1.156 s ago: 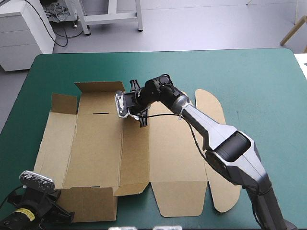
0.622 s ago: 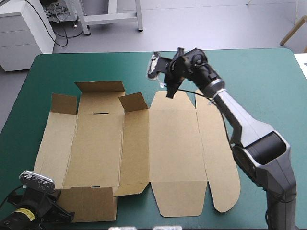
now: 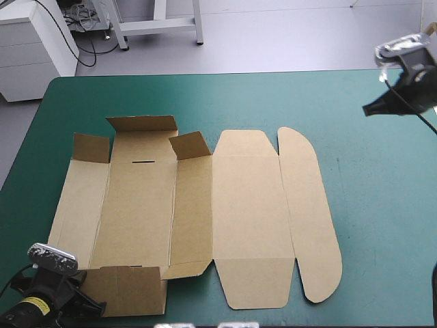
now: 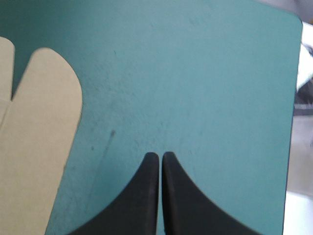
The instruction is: Fold the box
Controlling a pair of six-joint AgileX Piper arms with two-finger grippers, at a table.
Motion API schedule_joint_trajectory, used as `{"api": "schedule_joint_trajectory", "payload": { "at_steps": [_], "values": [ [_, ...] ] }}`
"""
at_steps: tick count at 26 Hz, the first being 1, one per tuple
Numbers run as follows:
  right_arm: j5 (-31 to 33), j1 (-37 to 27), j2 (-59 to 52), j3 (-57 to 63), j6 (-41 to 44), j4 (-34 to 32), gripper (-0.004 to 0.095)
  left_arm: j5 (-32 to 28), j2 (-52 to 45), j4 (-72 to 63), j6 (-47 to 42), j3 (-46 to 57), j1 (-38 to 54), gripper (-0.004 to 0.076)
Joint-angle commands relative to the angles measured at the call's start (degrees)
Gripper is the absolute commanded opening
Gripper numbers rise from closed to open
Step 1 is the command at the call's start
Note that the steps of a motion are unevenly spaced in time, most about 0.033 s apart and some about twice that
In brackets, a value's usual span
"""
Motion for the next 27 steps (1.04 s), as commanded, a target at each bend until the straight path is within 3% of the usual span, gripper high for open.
{"api": "schedule_joint_trajectory", "payload": {
  "at_steps": [1,5,13,21,27],
  "values": [
    [-1.8,-5.7,-9.8,9.5,2.0,0.2,0.0,-2.9,0.6,-0.3,-0.2,-1.2,0.0,-0.001],
    [-3.2,-9.2,-20.0,23.7,4.0,0.6,0.0,-2.9,0.6,-0.3,-0.2,-1.2,0.0,-0.001],
    [-10.0,-9.2,-38.0,49.2,4.1,5.6,0.0,-2.9,0.6,-0.3,-0.2,-1.2,0.0,-0.001],
    [-15.9,-9.2,-45.7,62.6,4.0,7.1,0.0,-2.1,0.6,-2.7,-0.2,-1.5,0.0,-0.001],
    [-17.8,-9.2,-46.3,66.5,2.0,10.6,0.0,9.2,1.3,-5.9,-2.3,-15.4,0.0,-0.001]
  ]
}}
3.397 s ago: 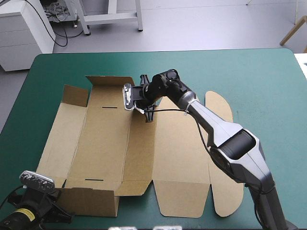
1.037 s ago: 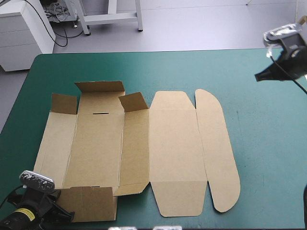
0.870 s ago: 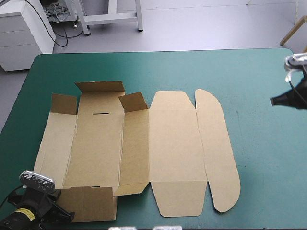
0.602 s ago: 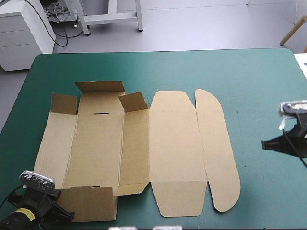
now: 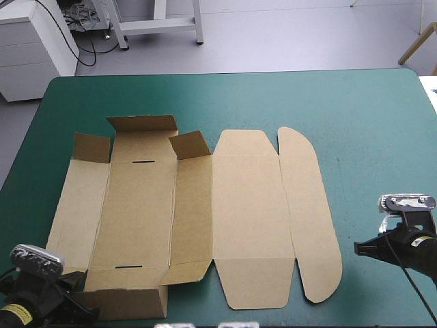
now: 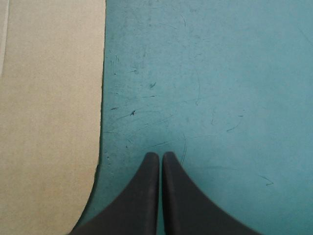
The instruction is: Fold the box
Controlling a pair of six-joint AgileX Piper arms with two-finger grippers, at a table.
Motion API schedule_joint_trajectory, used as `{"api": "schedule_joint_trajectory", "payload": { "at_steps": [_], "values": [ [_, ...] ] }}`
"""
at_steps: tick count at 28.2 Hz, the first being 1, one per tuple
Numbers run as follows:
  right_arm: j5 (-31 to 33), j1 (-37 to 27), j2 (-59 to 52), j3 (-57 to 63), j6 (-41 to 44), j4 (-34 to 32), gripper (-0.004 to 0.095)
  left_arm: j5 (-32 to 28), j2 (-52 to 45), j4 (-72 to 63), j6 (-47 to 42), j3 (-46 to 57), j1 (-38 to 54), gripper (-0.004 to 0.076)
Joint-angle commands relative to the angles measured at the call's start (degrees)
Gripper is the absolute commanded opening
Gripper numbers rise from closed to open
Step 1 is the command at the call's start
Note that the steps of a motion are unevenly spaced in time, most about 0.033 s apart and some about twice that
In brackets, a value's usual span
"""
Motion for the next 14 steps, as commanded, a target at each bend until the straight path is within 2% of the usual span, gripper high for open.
{"api": "schedule_joint_trajectory", "payload": {
  "at_steps": [1,9,14],
  "values": [
    [-4.0,-0.4,-0.2,-1.4,-0.7,1.7,0.0,1.8,1.7,-0.9,-2.6,-6.6,0.0,-0.001],
    [-4.5,-0.4,-0.2,-1.4,-1.1,2.0,-0.0001,2.2,9.6,-3.5,-3.8,-10.0,0.0,-0.001],
    [-4.5,-0.4,-0.2,-1.4,-1.4,2.0,0.0,-4.3,16.2,-3.1,-3.2,-10.0,0.0,-0.001]
  ]
}}
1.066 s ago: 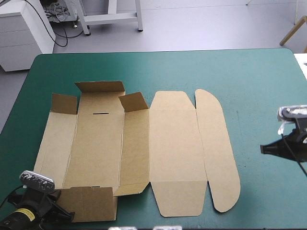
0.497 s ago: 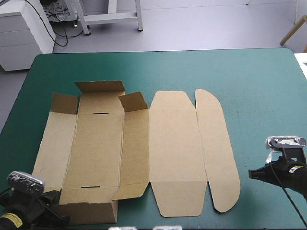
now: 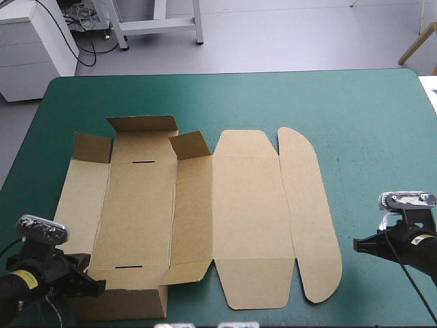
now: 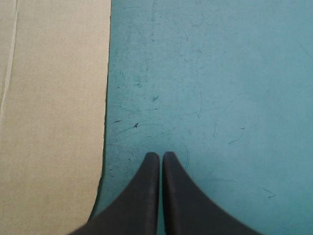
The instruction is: Fold the box
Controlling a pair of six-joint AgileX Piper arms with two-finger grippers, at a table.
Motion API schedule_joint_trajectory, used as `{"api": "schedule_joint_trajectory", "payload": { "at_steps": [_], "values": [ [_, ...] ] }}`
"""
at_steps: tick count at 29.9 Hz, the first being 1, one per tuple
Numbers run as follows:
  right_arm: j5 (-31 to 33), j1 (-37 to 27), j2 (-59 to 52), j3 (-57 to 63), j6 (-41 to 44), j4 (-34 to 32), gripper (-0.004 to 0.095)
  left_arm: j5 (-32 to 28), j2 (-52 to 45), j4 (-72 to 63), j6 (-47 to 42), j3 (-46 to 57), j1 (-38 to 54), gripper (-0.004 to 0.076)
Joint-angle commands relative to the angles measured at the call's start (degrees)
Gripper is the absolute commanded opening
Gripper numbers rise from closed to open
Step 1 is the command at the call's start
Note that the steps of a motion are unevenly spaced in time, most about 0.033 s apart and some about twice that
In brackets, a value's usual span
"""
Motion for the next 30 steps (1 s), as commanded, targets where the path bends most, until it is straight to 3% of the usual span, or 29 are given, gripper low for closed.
{"api": "schedule_joint_trajectory", "payload": {
  "at_steps": [1,10,17,23,30],
  "values": [
    [-2.6,-0.4,-0.1,-1.4,-0.8,0.8,0.0,-5.7,4.6,-0.5,0.0,-1.7,0.0,-0.001],
    [-2.6,-0.4,-0.1,-1.4,-1.0,0.8,-0.0001,-14.5,21.1,2.5,0.0,-8.5,0.0,-0.001],
    [-2.6,-0.4,-0.1,-1.4,-1.0,0.8,0.0,-14.4,34.5,5.1,-1.0,-21.6,3.9,-0.001],
    [-2.6,-0.4,-0.1,-1.4,-1.0,0.8,0.0,-10.4,40.1,-4.3,4.8,-29.6,20.5,-0.001],
    [-3.0,-0.4,-0.1,-1.4,-1.0,1.3,-0.0001,-4.1,40.6,-13.1,12.2,-30.5,45.5,-0.001]
  ]
}}
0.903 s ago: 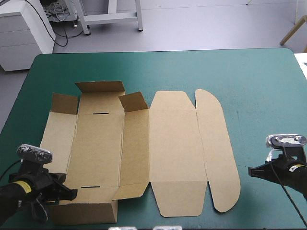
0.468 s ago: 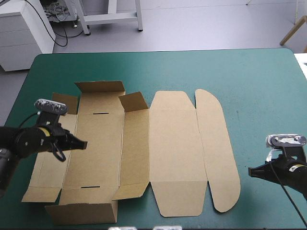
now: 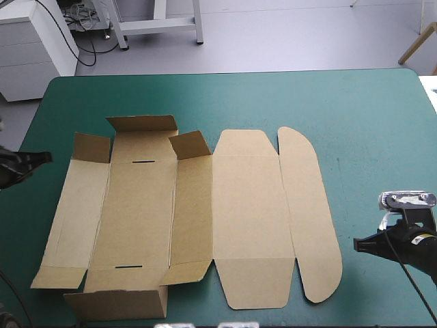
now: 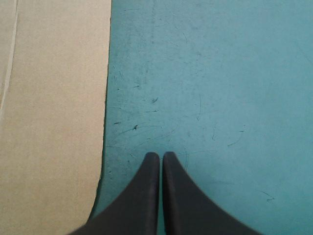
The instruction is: Fold the box
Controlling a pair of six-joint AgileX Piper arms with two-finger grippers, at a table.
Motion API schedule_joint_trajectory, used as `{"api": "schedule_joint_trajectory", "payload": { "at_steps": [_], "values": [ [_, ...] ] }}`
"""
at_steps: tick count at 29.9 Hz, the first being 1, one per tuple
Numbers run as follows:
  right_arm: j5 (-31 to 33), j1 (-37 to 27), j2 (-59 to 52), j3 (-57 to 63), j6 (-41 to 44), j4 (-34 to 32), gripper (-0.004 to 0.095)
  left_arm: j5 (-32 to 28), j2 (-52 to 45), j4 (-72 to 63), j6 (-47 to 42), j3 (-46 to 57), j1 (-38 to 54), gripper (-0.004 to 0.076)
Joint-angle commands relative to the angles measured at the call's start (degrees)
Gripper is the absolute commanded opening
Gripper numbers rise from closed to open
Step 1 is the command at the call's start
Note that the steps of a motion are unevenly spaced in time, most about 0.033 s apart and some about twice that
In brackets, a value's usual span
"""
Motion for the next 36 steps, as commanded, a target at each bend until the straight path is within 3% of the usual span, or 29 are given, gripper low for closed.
{"api": "schedule_joint_trajectory", "payload": {
  "at_steps": [1,6,18,27,30,36],
  "values": [
    [-2.7,-0.4,-0.1,-1.4,-0.6,1.4,0.0,3.3,-0.9,-6.8,5.7,-1.9,11.0,-0.001],
    [-2.7,-0.4,-0.1,-1.4,-0.6,1.7,0.0,8.3,-0.9,-10.9,13.5,-1.9,22.2,-0.001],
    [-2.9,-0.4,-0.1,-1.4,-0.6,1.7,0.0,8.6,-0.9,-6.8,29.2,5.1,23.1,-0.001],
    [-2.6,-0.4,-0.1,-1.4,-0.6,1.7,0.0,8.1,-0.9,0.0,27.5,6.1,23.1,0.0001],
    [-2.6,-0.4,-0.1,-1.4,-0.6,1.7,0.0,7.9,-0.9,0.0,27.0,6.1,23.1,0.012],
    [-2.6,-0.3,-0.1,-1.4,-0.6,1.8,0.0,4.7,-0.9,-1.1,18.7,7.8,23.1,0.0648]
  ]
}}
